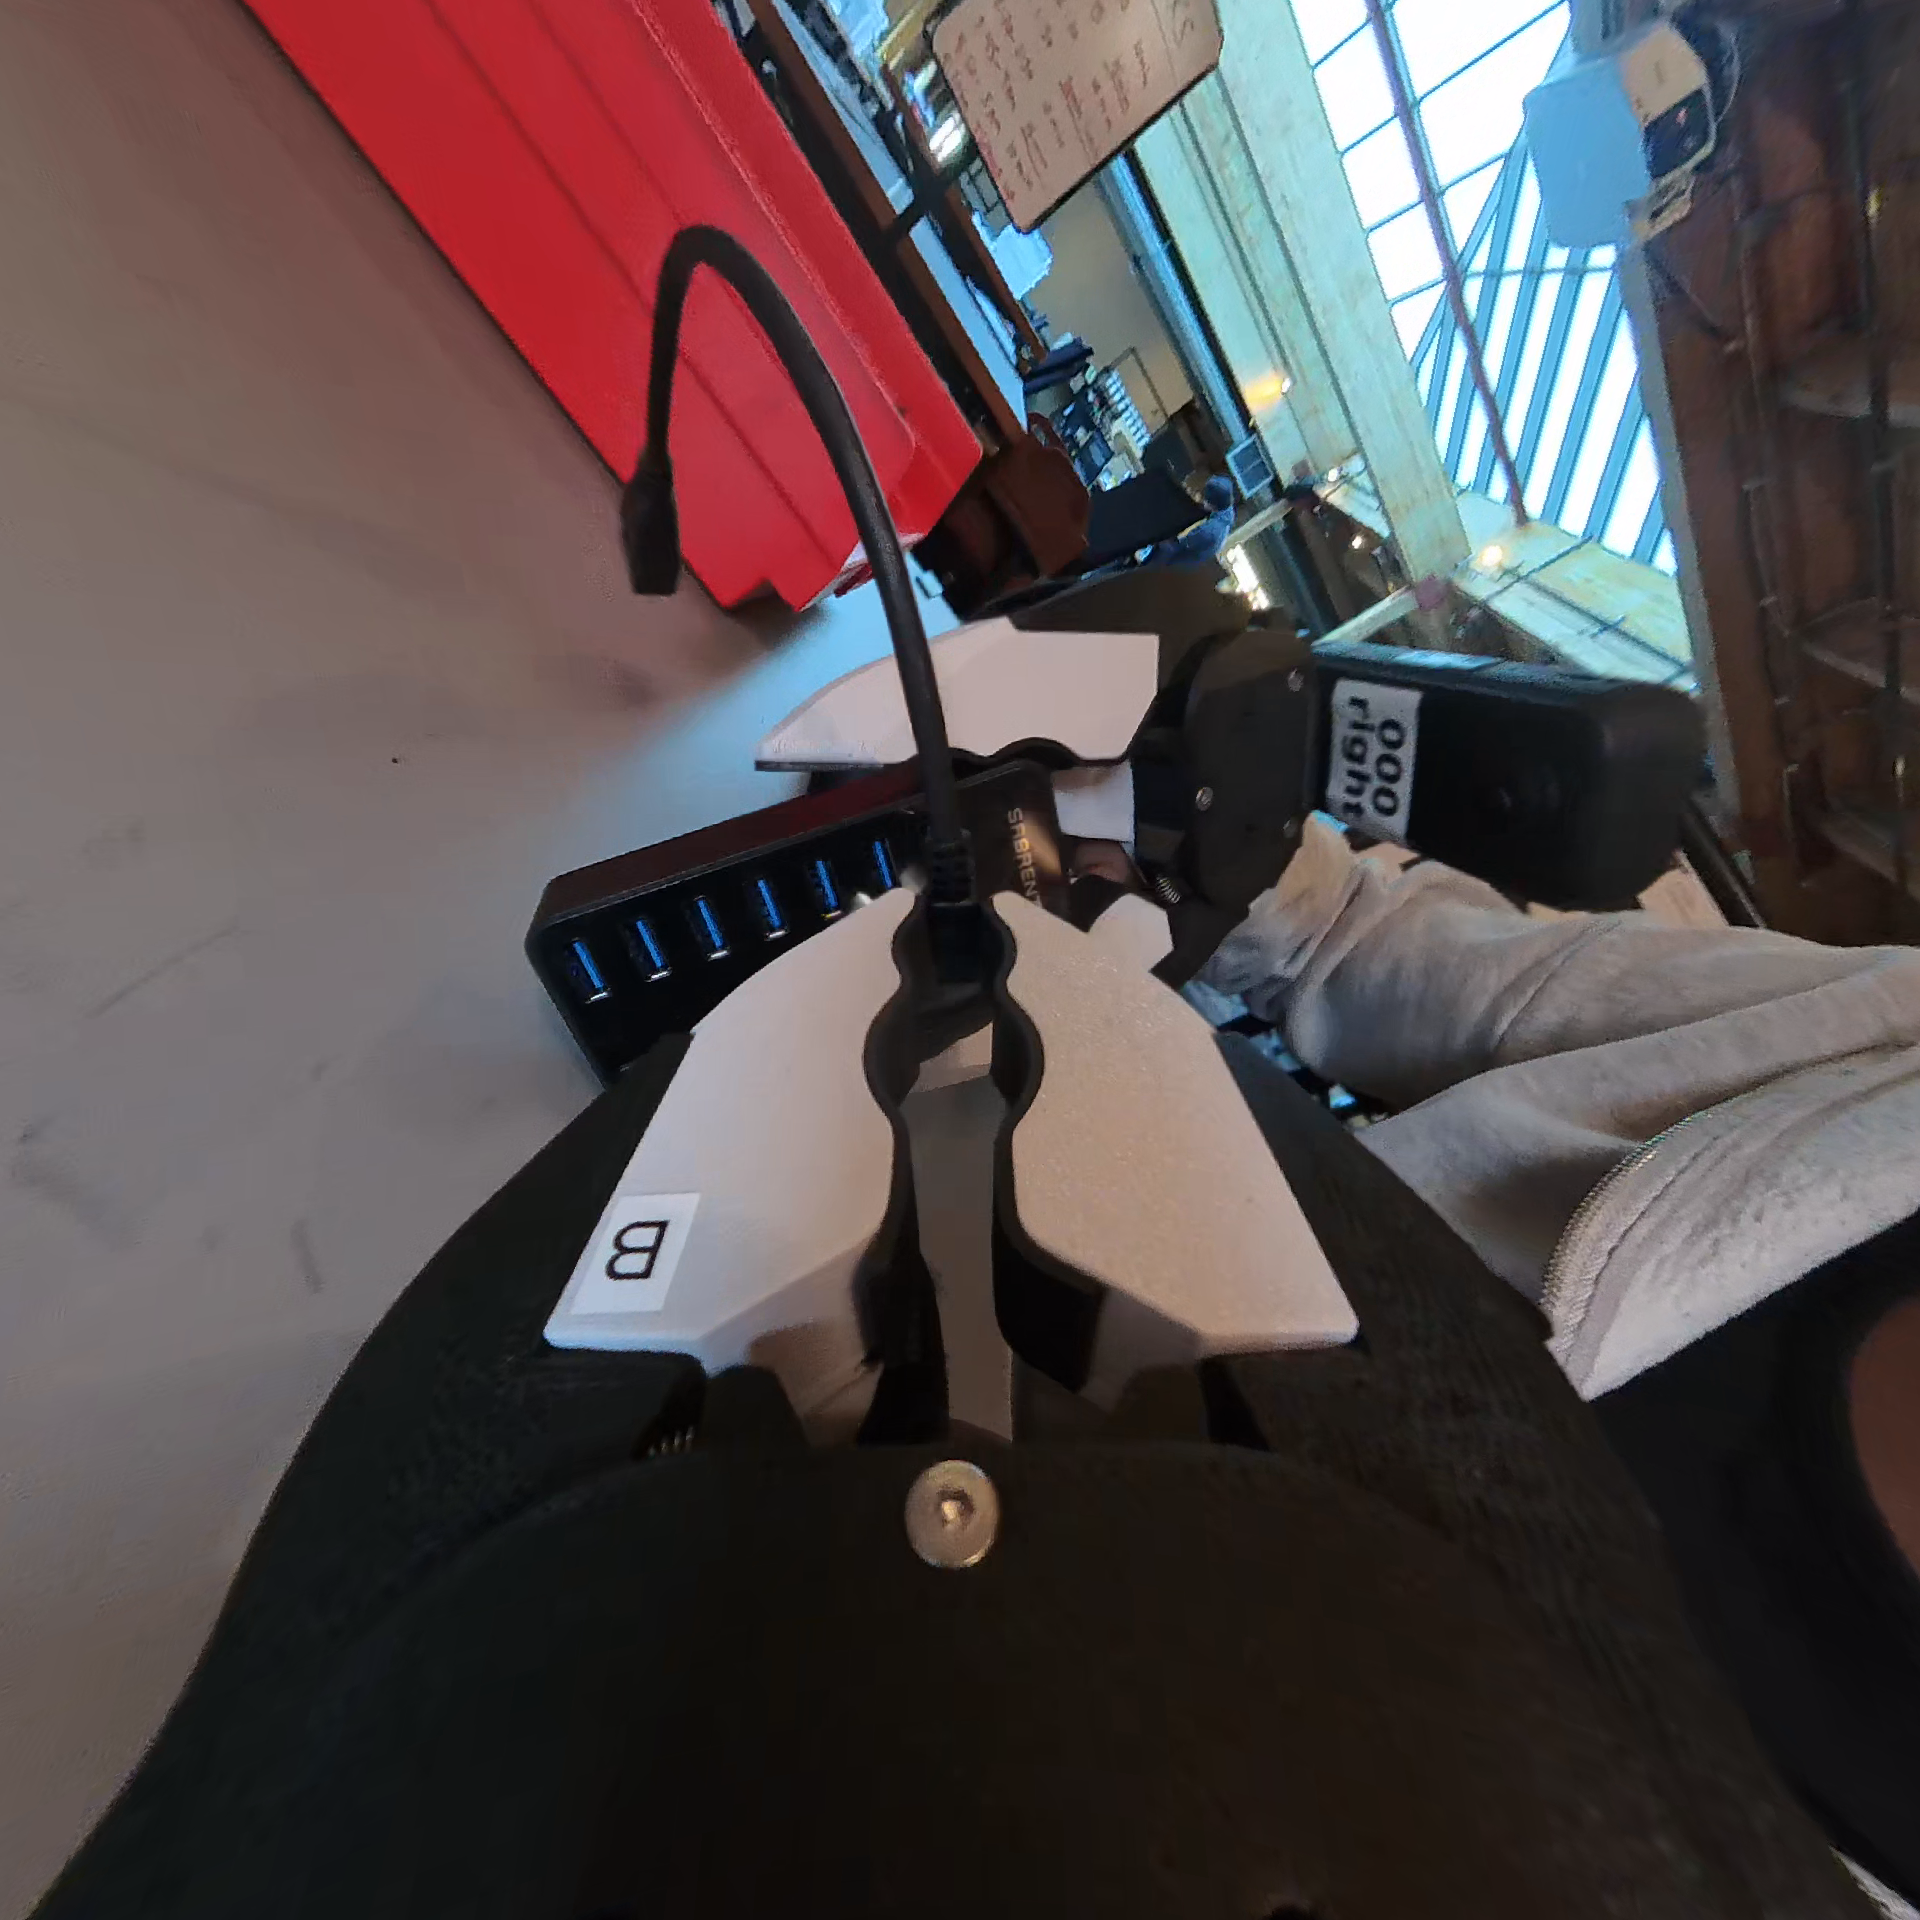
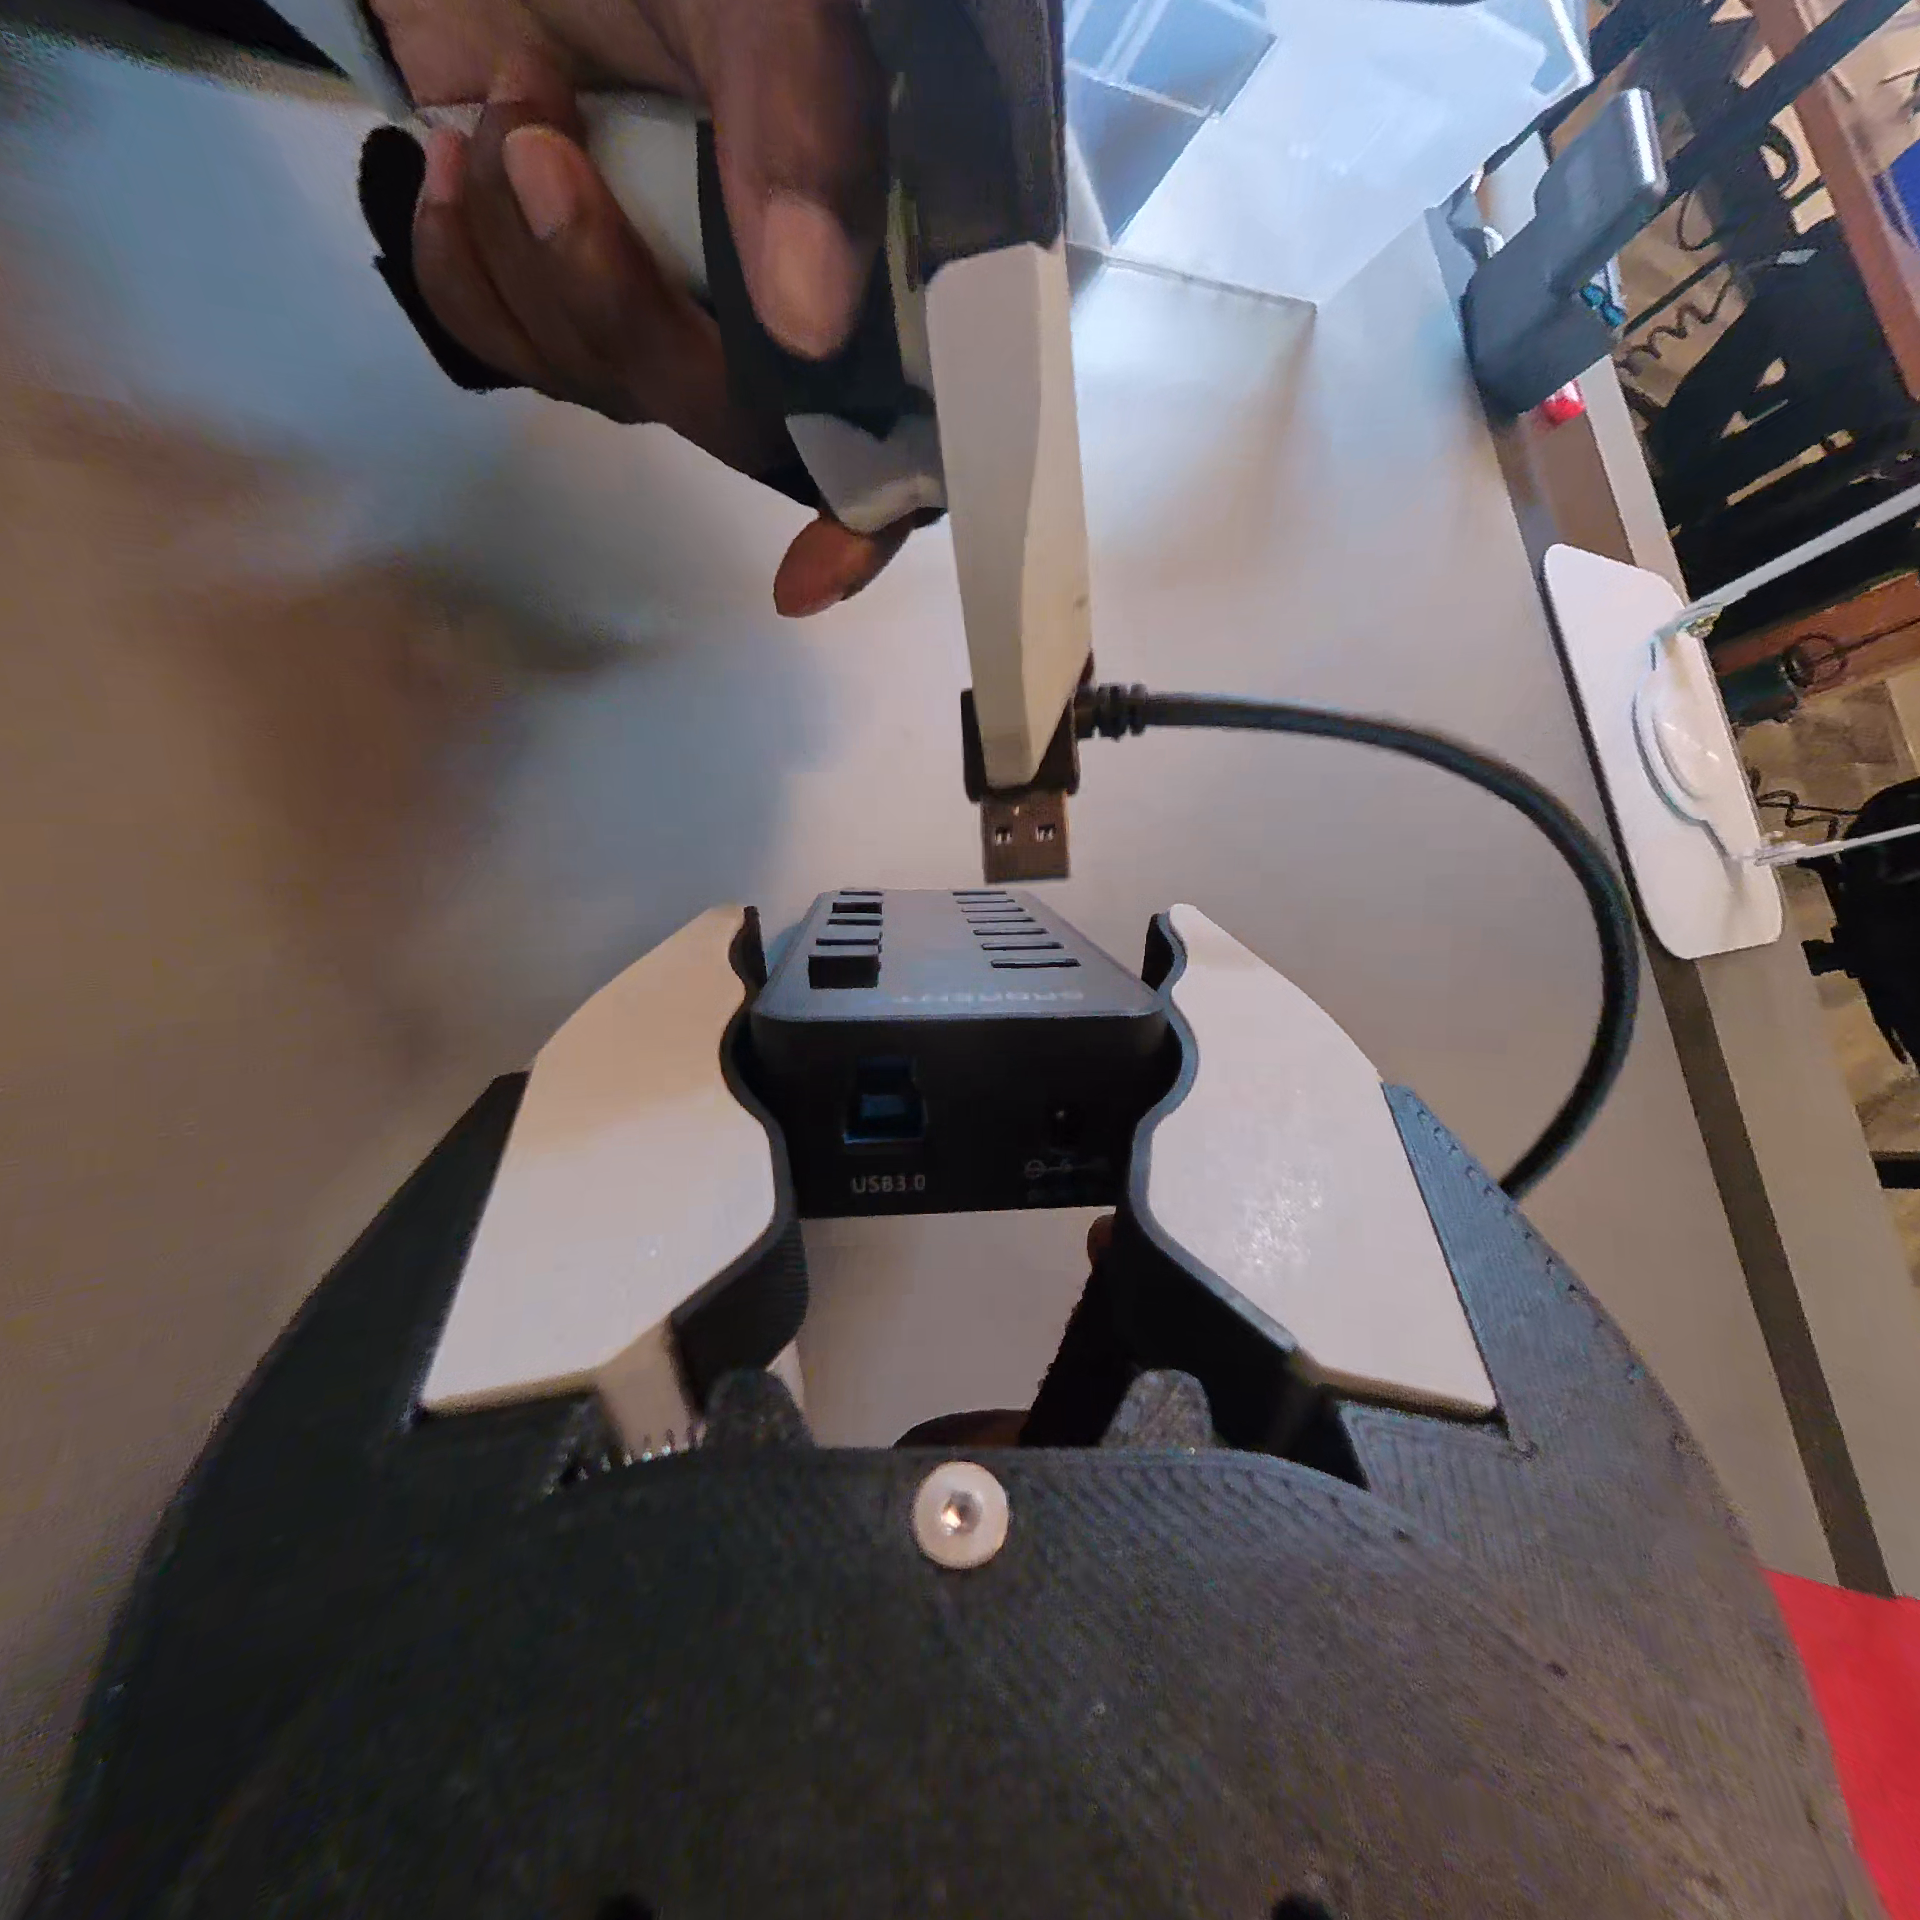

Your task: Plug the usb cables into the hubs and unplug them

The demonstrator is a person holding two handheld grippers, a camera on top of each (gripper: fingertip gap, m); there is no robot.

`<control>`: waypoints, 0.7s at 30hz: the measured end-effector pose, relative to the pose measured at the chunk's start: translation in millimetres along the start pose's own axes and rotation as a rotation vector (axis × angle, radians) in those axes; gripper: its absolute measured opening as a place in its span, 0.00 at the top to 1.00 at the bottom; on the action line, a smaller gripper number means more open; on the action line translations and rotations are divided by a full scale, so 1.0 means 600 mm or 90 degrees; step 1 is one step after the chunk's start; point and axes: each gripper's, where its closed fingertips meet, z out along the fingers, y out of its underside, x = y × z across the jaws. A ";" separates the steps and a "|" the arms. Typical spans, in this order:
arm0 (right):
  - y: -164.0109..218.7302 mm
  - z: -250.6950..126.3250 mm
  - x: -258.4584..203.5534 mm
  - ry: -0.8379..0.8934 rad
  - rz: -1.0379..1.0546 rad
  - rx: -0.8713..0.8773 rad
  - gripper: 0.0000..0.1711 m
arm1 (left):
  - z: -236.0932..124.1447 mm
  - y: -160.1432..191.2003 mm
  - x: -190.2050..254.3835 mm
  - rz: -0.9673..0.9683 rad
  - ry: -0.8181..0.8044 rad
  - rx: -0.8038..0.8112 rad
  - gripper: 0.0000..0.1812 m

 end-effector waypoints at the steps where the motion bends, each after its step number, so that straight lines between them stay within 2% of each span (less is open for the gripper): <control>1: -0.001 0.001 0.000 -0.005 -0.005 -0.006 0.58 | 0.002 0.002 -0.001 0.006 -0.007 -0.009 0.95; 21: 0.003 0.004 0.000 -0.009 0.004 -0.050 0.58 | 0.015 -0.004 -0.007 -0.019 -0.020 0.022 0.95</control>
